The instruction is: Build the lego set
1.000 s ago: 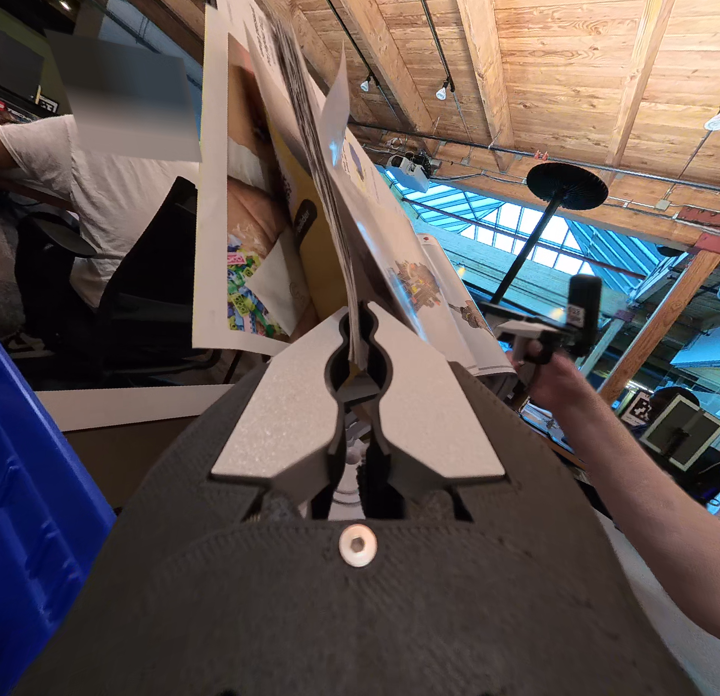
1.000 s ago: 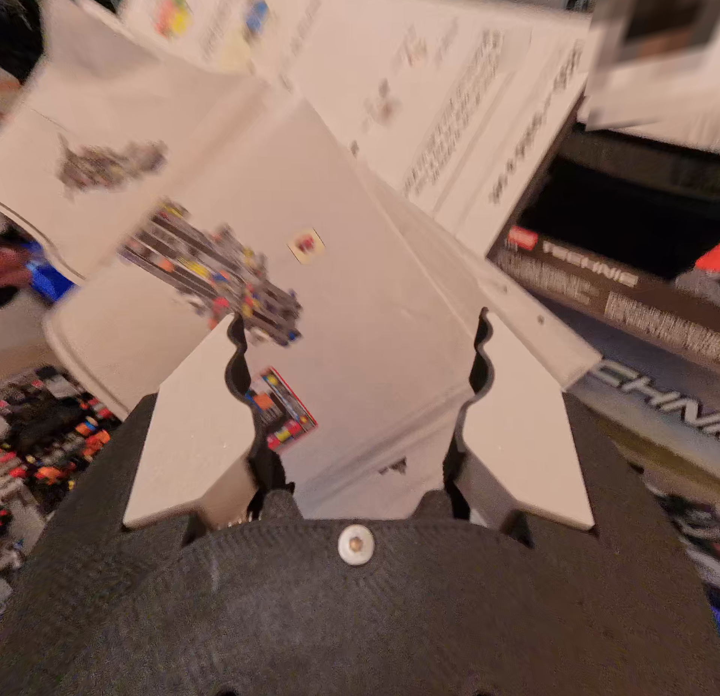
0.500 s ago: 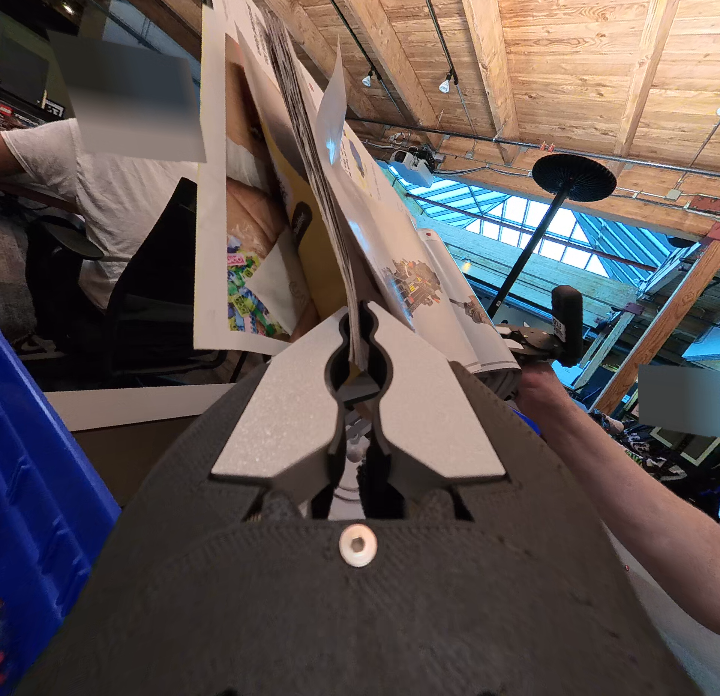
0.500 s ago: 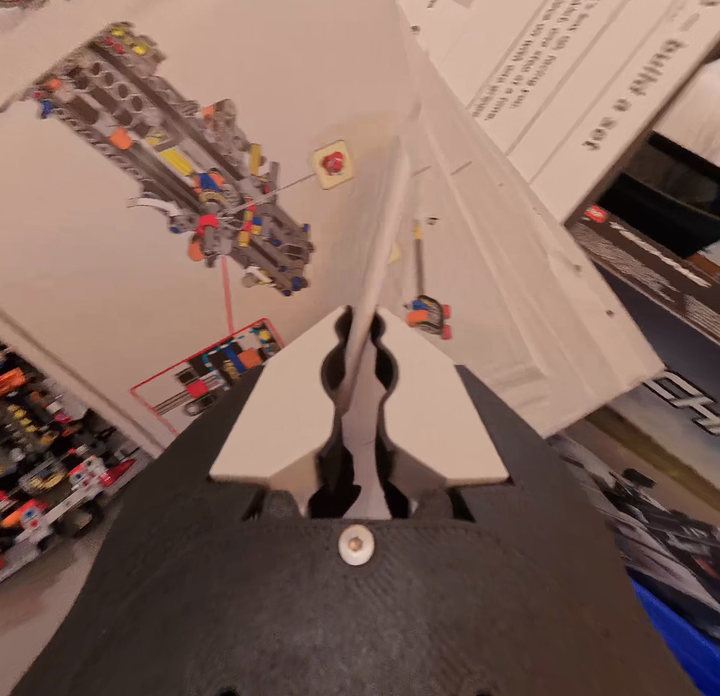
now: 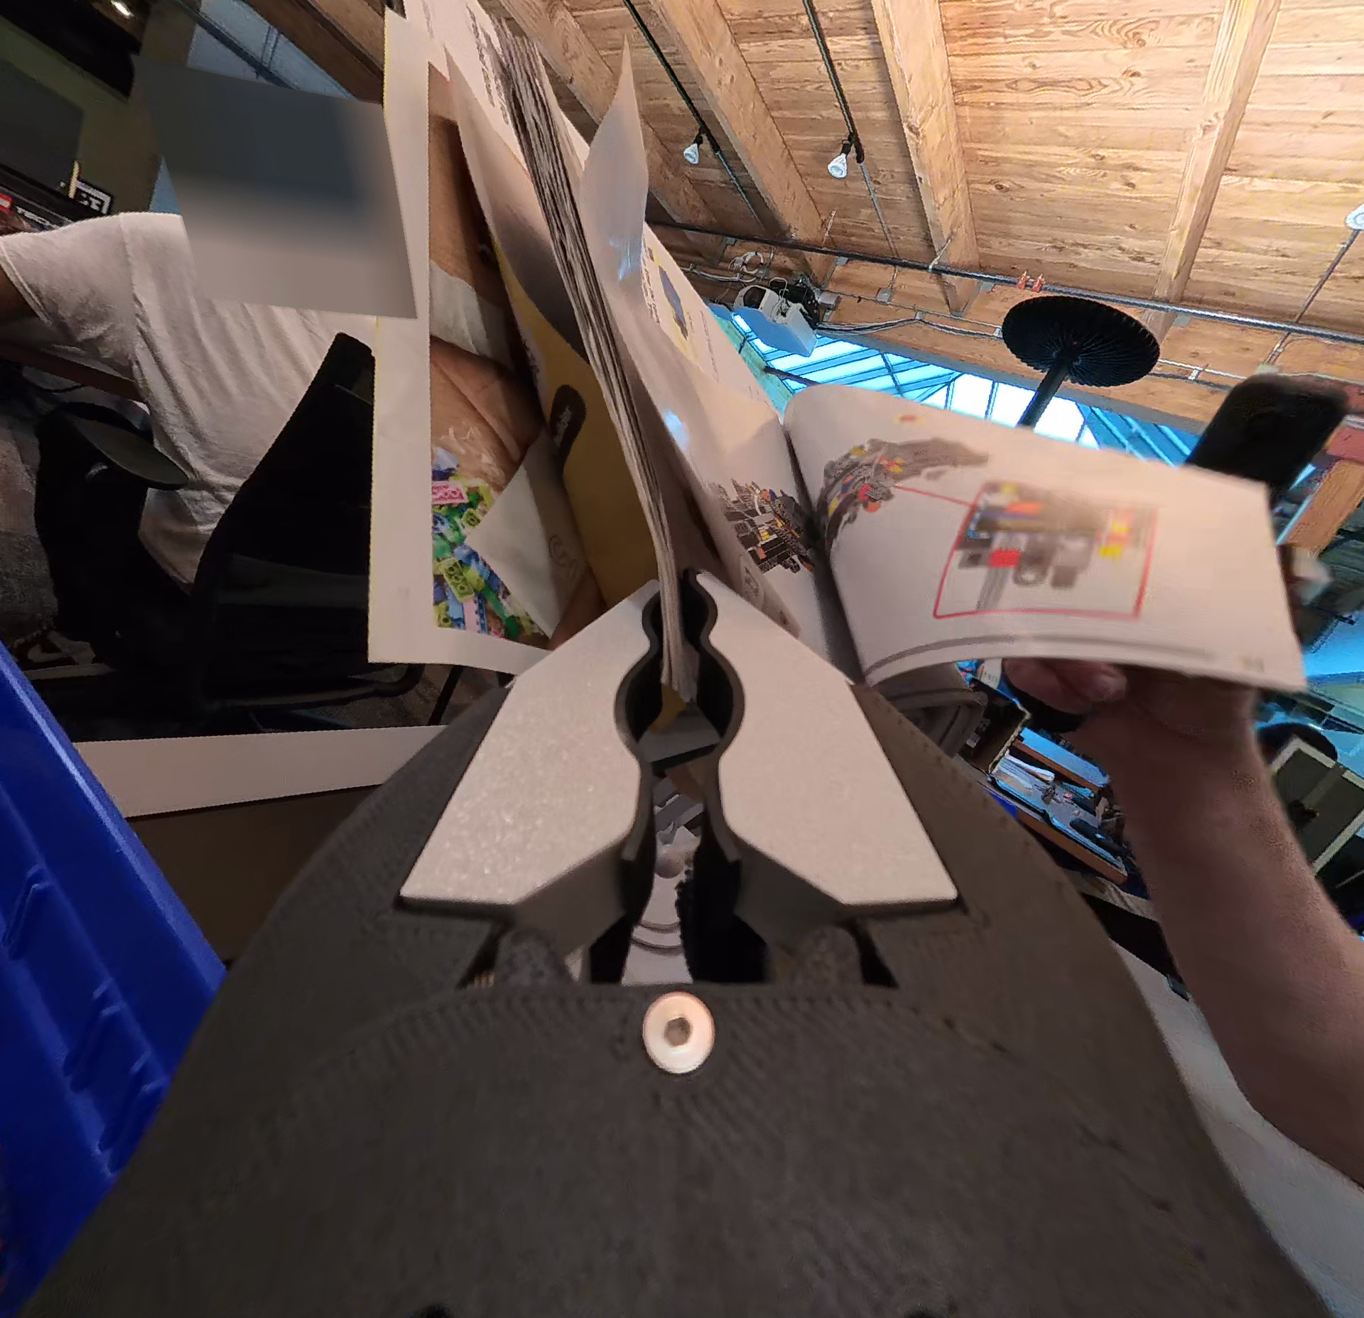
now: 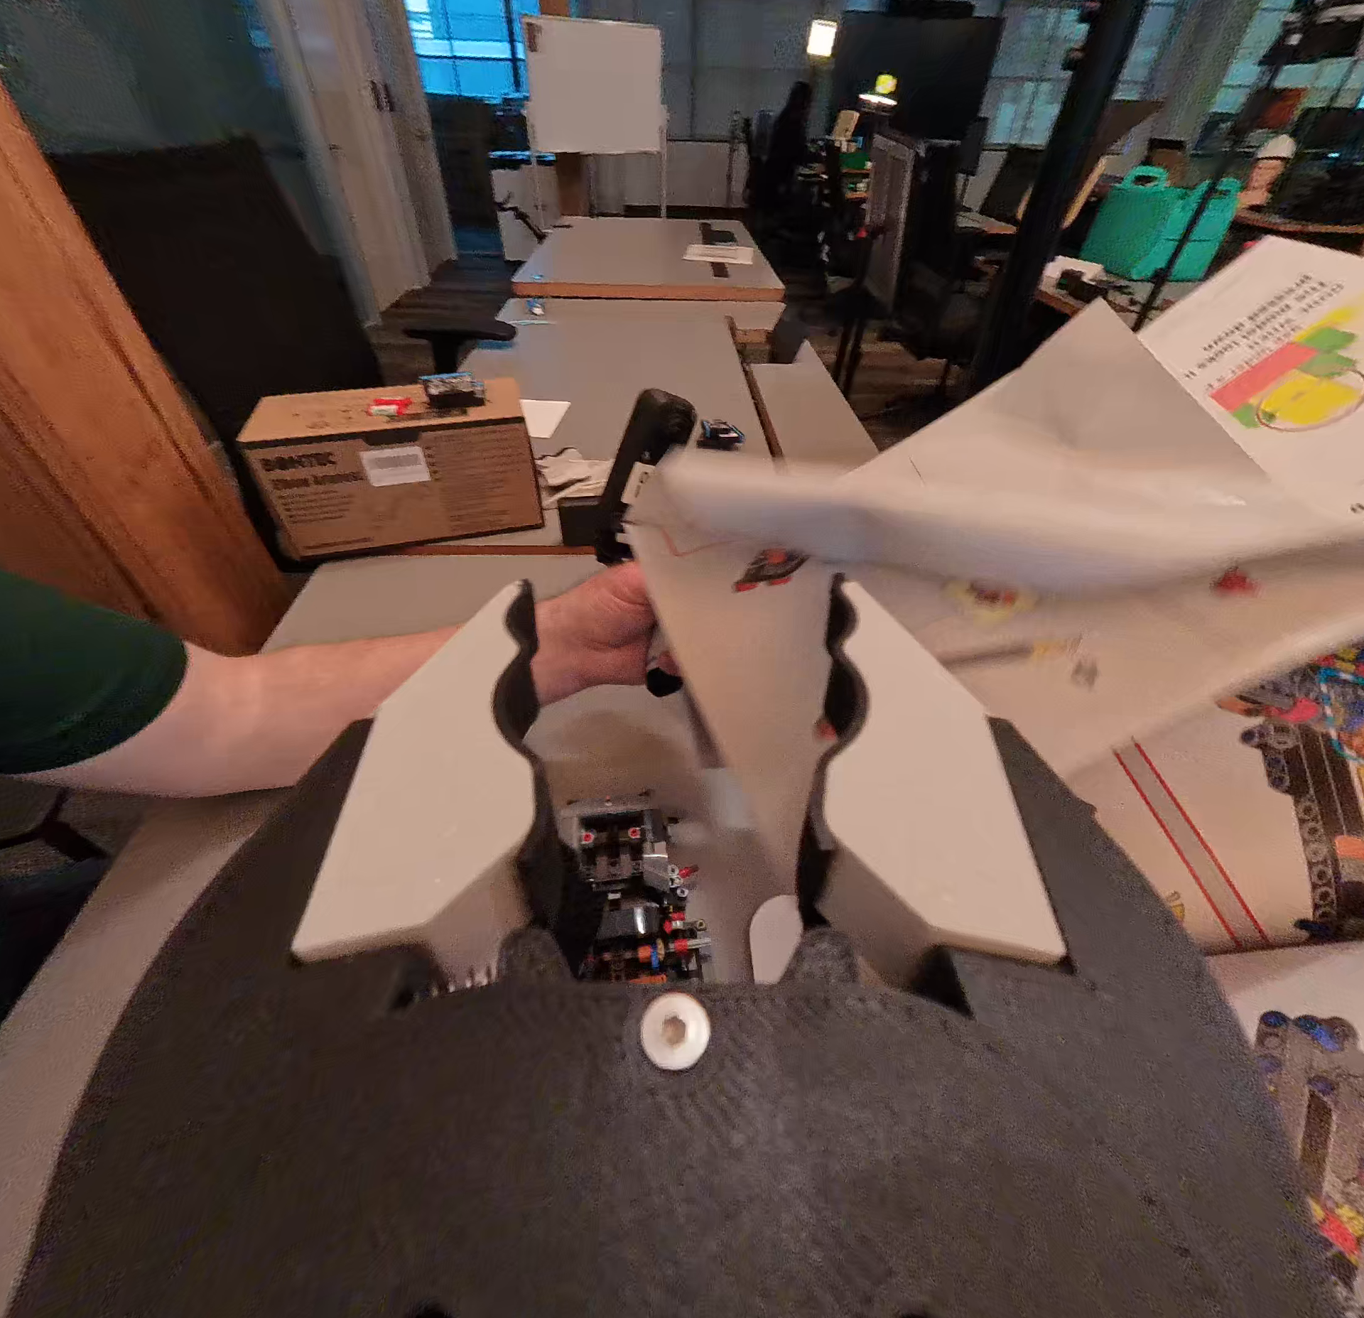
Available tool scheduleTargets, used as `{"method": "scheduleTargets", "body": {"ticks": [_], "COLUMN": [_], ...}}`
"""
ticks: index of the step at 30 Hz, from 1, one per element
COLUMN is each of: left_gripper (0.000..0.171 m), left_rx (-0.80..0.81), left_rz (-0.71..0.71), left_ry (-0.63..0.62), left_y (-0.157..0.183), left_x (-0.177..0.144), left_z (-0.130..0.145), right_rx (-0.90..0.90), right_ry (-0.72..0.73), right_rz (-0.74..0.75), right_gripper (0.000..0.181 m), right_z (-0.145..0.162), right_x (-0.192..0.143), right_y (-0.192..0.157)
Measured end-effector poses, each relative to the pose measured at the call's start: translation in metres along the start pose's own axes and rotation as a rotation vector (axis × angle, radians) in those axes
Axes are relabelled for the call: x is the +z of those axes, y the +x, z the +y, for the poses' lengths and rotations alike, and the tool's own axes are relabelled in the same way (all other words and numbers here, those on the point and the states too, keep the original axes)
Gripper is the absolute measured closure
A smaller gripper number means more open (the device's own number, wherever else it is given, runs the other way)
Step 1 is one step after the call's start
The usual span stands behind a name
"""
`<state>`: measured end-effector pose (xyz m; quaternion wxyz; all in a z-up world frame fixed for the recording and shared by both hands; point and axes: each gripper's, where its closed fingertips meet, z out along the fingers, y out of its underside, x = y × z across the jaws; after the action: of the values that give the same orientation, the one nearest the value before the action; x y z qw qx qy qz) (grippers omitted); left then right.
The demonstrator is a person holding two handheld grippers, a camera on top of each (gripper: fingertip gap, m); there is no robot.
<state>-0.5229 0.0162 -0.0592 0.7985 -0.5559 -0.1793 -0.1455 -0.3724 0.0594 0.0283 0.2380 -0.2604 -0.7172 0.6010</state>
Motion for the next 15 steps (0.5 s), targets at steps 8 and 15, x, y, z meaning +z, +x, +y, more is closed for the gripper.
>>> {"method": "scheduleTargets", "body": {"ticks": [8,15], "left_gripper": [0.171,0.171], "left_rx": [-0.017,0.0], "left_rz": [0.008,-0.002], "left_ry": [0.003,-0.003], "left_y": [-0.001,0.001], "left_x": [0.001,0.0], "left_z": [0.0,0.0], "right_rx": [-0.045,0.036], "right_ry": [-0.061,-0.245], "right_rz": [0.751,0.885], "right_gripper": [0.073,0.076], "right_z": [0.057,0.144], "right_x": [-0.163,-0.194], "right_y": [0.127,0.173]}}
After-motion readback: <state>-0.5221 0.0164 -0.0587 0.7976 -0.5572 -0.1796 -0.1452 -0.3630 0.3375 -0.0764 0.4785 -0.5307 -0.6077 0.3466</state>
